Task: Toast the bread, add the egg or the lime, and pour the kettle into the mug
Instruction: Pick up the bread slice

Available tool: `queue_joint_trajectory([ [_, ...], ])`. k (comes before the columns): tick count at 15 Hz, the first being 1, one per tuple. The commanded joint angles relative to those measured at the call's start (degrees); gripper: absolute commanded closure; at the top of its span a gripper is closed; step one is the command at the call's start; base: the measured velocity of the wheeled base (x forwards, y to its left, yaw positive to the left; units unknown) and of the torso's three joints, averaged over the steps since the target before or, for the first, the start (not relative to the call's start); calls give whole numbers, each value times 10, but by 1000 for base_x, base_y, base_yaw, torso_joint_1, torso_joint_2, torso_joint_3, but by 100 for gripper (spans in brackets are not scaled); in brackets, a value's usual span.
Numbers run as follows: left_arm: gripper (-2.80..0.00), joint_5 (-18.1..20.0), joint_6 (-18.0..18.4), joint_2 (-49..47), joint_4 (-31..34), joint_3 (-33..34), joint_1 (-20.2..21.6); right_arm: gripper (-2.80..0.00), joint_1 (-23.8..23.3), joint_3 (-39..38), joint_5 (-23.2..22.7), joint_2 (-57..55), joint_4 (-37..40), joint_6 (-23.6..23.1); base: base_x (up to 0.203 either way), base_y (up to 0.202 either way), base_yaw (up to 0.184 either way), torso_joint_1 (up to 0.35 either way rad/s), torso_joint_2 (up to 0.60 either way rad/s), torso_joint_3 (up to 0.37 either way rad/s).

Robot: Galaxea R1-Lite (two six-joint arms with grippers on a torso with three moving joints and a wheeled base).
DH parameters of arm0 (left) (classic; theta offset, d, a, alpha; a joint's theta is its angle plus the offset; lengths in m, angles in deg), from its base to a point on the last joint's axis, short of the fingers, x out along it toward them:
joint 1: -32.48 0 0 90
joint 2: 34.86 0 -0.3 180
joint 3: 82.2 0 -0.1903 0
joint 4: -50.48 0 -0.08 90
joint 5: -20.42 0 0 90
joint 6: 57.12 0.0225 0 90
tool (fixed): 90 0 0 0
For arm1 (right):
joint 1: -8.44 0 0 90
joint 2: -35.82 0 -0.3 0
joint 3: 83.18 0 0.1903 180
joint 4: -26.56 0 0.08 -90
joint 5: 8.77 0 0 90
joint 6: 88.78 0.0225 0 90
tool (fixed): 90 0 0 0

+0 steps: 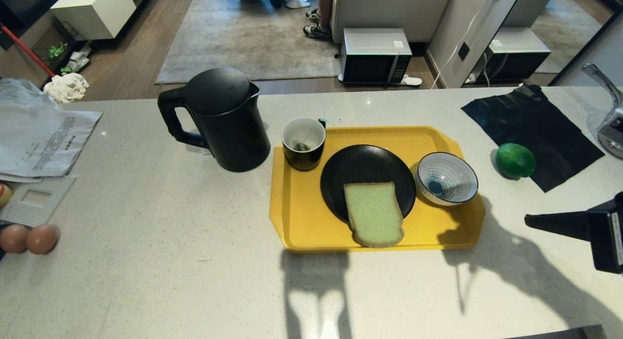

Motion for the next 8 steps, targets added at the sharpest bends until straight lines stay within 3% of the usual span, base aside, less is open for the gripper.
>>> queue_joint_trajectory([
  [1, 0, 0, 0, 1, 0, 10, 0, 0, 3, -5, -20, -27, 5, 65, 0, 0, 0, 0, 0, 0],
  [3, 0, 0, 0, 1, 0, 10, 0, 0, 1, -2, -45, -35, 21, 101, 0, 0, 0, 0, 0, 0],
  [6, 0, 0, 0, 1, 0, 10, 0, 0, -7, -4, -48, -37, 22, 113, 0, 0, 0, 0, 0, 0],
  [8, 0, 0, 0, 1, 0, 10, 0, 0, -21, 1, -52, -42, 20, 145, 0, 0, 0, 0, 0, 0],
])
